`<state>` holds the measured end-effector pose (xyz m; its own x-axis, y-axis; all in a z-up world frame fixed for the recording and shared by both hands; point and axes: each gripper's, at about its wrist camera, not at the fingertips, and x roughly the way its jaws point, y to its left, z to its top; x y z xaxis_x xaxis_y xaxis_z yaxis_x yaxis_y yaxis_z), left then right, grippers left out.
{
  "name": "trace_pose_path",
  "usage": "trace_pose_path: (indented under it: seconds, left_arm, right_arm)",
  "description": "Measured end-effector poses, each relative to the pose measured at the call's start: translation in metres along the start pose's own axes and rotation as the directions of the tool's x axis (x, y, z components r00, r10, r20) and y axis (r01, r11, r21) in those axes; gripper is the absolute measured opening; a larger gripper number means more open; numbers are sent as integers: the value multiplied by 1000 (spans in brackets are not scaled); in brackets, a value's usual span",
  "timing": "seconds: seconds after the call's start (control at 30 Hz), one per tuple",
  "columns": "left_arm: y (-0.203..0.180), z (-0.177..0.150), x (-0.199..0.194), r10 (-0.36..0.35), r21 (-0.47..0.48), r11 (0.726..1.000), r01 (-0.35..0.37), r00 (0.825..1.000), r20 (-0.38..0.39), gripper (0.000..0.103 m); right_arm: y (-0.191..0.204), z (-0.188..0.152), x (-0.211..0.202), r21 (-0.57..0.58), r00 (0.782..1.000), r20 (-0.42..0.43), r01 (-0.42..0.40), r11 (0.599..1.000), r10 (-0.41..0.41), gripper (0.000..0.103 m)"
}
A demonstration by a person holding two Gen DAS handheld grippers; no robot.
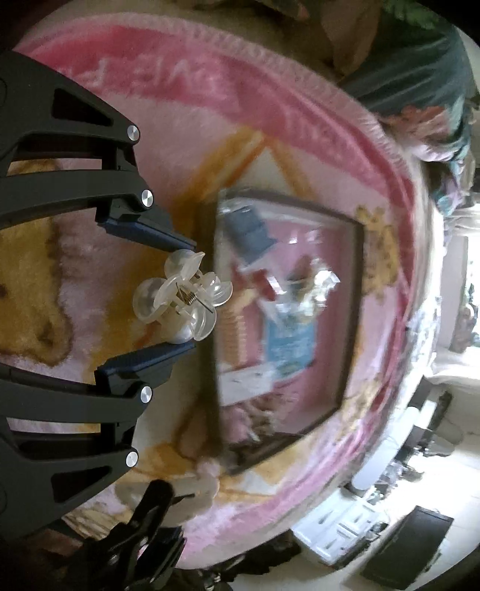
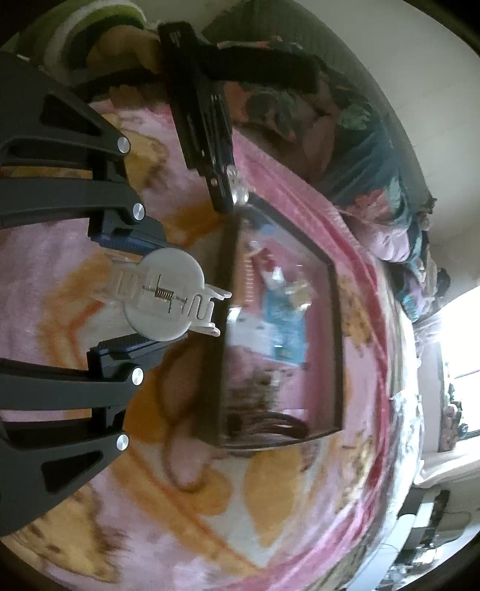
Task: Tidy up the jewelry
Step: 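Carry the pearl earrings with the left tool while the right tool carries the white claw over the tray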
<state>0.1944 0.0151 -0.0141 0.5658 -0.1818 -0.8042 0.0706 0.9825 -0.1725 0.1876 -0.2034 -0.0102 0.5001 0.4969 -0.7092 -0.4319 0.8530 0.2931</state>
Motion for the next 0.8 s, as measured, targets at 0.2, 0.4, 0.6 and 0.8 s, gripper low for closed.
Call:
trace_pose_path:
  seconds: [0.2,0.4,0.6,0.8]
  left_arm:
    - [1,27,-2,15,21,1000,-15,999,37,41]
    - [-1,48,16,16,29,999,-17,999,31,41]
    - [-9,57,33,2,42,999,-3,1000,11,41]
    - [-16,58,45,-3,53,999,3,1000,-5,41]
  right_arm:
    - [-6,32,18,-23,999,22,35,999,-34,36]
    - [-20,52,47,-22,997,7,81,996,-81,36]
    - [-32,62,69,-3,995,-19,95,995,-95,36]
    - [-39,62,79,21,995,-36,90,996,-90,39]
